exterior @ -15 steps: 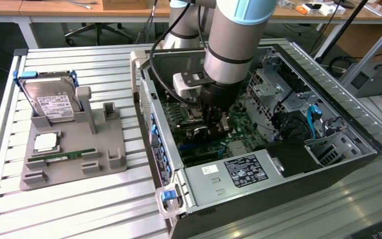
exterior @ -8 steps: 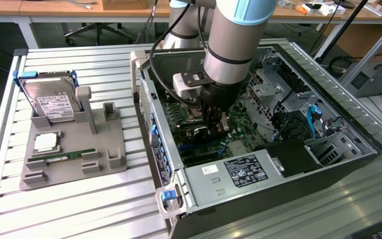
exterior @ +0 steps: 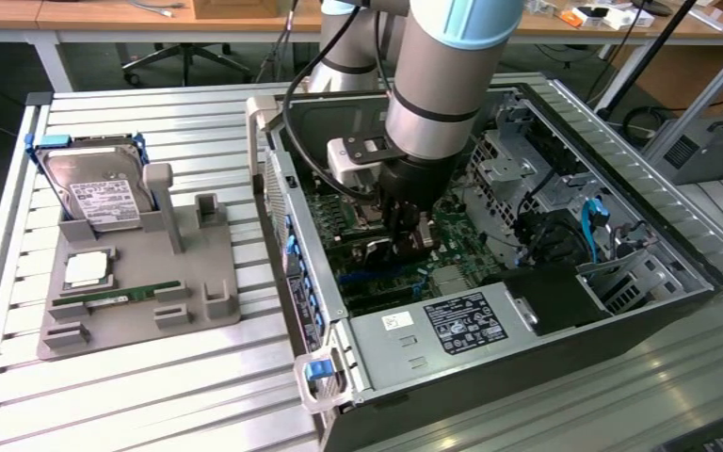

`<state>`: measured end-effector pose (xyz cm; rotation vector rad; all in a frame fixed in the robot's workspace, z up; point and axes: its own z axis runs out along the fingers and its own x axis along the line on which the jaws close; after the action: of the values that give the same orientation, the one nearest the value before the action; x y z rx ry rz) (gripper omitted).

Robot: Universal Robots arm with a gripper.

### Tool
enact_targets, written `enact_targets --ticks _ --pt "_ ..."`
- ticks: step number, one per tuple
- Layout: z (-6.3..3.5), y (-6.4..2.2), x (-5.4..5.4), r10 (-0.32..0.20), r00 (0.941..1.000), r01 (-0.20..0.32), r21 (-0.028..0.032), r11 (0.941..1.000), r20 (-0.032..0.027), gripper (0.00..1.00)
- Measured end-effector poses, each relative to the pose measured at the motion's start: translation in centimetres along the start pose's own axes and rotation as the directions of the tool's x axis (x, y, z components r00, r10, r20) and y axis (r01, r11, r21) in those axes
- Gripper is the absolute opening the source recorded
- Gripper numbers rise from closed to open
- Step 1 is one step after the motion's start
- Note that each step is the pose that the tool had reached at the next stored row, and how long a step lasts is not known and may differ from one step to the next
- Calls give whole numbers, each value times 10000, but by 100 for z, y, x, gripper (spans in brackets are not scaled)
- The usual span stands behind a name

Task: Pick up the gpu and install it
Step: 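Insert the gpu into the slot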

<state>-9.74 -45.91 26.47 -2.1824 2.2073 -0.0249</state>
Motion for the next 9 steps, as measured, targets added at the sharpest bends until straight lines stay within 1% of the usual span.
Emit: enact_targets --ticks 2,4,9 --pt "-1 0 1 0 10000 0 -2 10000 -3 27" --pt "-2 0 1 6 10000 -6 -2 10000 -17 27" --pt "17 1 1 52 10000 -52 -1 10000 -19 27"
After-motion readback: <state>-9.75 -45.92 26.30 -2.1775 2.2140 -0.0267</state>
